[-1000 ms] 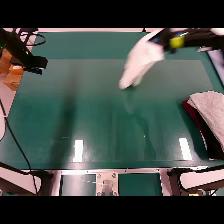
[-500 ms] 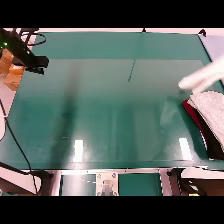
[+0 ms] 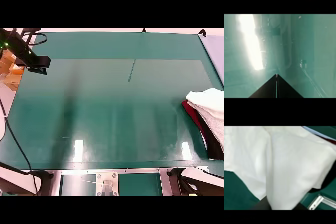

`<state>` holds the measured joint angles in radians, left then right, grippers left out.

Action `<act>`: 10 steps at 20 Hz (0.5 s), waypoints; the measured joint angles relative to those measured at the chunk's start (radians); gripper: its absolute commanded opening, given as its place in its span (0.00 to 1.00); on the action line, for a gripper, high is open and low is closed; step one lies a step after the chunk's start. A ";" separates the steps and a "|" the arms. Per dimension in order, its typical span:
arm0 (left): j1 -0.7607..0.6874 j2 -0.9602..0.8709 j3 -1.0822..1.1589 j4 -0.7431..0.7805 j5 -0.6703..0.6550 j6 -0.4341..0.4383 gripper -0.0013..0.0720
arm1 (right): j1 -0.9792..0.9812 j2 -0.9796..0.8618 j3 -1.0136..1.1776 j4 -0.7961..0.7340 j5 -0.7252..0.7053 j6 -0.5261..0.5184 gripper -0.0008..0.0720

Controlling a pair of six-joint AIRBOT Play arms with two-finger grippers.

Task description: Fold the shirts.

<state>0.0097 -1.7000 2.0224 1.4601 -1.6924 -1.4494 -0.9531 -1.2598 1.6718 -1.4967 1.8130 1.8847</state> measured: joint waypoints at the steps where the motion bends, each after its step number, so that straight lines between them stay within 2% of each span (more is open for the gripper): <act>1: 0.000 0.000 -0.005 -0.003 0.000 0.000 0.05 | -0.001 0.019 -0.072 -0.046 0.006 0.005 0.06; 2: 0.000 0.000 -0.011 -0.003 -0.001 0.003 0.05 | -0.002 0.032 -0.137 -0.079 0.011 0.008 0.37; 3: 0.000 0.000 -0.016 -0.003 -0.001 0.004 0.05 | -0.003 0.040 -0.203 -0.111 0.014 0.010 0.87; 4: 0.000 0.000 -0.020 -0.003 -0.001 0.006 0.05 | -0.005 0.047 -0.258 -0.132 0.019 0.011 0.93; 7: 0.000 0.000 -0.026 -0.006 0.000 0.008 0.05 | -0.005 0.048 -0.355 -0.167 0.023 0.014 0.93; 9: 0.000 0.000 -0.028 -0.006 0.002 0.010 0.05 | -0.004 0.037 -0.341 -0.150 0.024 0.014 0.92; 10: 0.000 0.000 -0.029 -0.006 0.006 0.010 0.05 | -0.002 0.029 -0.315 -0.121 0.023 0.015 0.69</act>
<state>0.0097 -1.7004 1.9934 1.4540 -1.6863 -1.4395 -0.9546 -1.2304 1.3563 -1.6173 1.8362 1.8996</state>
